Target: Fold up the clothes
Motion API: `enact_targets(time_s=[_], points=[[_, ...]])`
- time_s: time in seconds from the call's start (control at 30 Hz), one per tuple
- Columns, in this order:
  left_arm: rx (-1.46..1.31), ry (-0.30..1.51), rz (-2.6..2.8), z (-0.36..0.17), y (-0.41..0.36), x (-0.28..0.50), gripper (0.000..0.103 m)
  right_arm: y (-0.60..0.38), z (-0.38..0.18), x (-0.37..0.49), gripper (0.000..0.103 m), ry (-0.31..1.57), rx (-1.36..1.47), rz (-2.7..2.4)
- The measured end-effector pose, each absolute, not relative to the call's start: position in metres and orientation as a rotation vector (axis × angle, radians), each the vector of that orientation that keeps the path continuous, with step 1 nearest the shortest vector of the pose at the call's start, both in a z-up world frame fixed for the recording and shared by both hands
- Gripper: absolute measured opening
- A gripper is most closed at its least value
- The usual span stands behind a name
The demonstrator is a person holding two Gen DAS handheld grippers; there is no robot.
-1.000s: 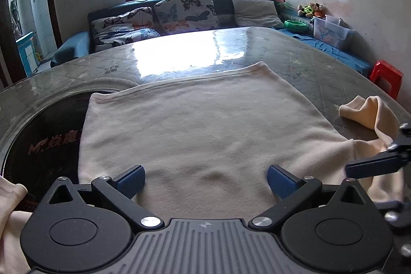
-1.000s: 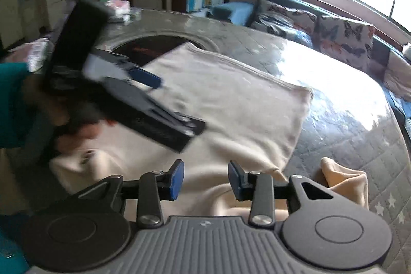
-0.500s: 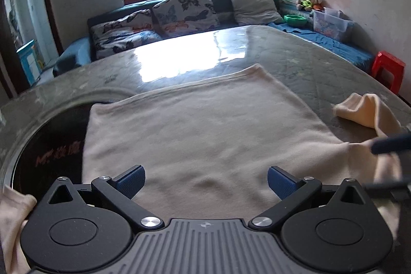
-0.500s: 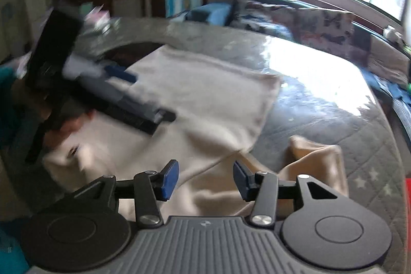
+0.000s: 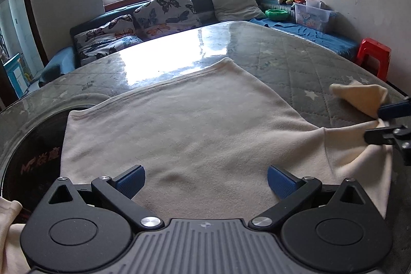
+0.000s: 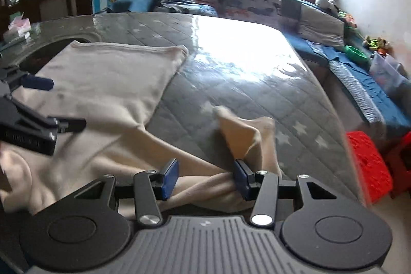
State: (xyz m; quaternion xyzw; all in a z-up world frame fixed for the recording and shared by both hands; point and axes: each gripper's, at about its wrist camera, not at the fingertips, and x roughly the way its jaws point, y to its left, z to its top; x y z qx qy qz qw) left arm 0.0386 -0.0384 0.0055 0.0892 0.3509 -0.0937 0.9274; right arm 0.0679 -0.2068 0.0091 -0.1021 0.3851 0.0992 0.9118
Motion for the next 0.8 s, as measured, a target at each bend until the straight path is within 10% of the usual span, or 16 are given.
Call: enact_targets(time_s=[0.8], points=[[0.137, 0.711, -0.191, 0.001, -0.033, 0.036, 0.103, -0.219, 0.007, 0.110, 0.058, 0.766, -0.189, 0.055]])
